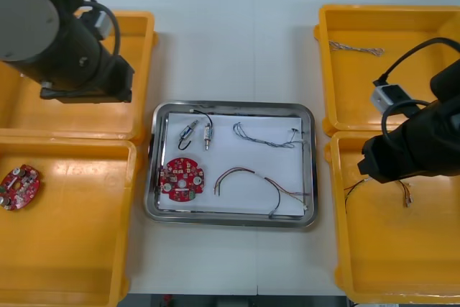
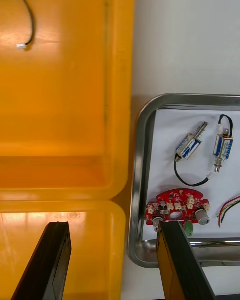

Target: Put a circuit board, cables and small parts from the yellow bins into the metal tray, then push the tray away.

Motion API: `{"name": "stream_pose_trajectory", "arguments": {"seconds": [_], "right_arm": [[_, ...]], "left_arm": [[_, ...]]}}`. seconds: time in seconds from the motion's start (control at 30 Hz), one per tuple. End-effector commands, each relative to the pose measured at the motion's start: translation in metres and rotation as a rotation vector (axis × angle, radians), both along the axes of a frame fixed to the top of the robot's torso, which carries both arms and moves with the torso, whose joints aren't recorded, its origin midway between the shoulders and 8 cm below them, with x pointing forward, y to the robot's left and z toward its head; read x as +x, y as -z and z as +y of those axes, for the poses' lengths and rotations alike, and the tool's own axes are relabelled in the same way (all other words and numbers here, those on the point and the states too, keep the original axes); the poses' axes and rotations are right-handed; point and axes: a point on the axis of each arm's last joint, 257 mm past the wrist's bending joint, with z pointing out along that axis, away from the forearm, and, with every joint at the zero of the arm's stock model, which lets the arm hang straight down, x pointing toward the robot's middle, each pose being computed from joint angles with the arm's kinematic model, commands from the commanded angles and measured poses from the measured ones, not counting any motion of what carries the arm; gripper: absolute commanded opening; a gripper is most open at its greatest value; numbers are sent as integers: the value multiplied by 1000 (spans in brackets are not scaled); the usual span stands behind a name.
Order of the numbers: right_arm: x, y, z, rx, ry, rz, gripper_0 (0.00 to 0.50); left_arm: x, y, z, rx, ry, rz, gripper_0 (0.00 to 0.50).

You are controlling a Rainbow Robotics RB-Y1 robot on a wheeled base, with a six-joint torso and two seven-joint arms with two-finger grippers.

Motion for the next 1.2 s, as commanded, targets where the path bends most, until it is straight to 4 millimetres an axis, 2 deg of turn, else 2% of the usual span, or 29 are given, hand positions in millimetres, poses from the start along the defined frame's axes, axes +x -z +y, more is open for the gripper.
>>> {"name": "stream_pose_trajectory", "arguments": {"seconds": [0.03, 0.33, 0.67, 0.83, 1.0, 1.2], "right_arm": [[-6, 2, 36, -73, -196, -16, 500], [-9, 25, 79, -122, -394, 1, 500], [1, 45, 122, -217, -654, -72, 500], [0, 53, 145, -275, -765, -90, 500], [-4, 62, 166, -329, -845, -117, 500], [-13, 80, 189, -386, -949, -115, 500]], "left_arm": [[-10, -7, 48, 78, 102, -30, 500], [-14, -8, 87, 117, 115, -56, 500], [-28, -1, 115, 125, 91, -66, 500], [-32, 4, 131, 159, 52, -75, 500], [-31, 9, 135, 176, 31, -86, 500], [-27, 20, 130, 153, 2, -98, 500]]}}
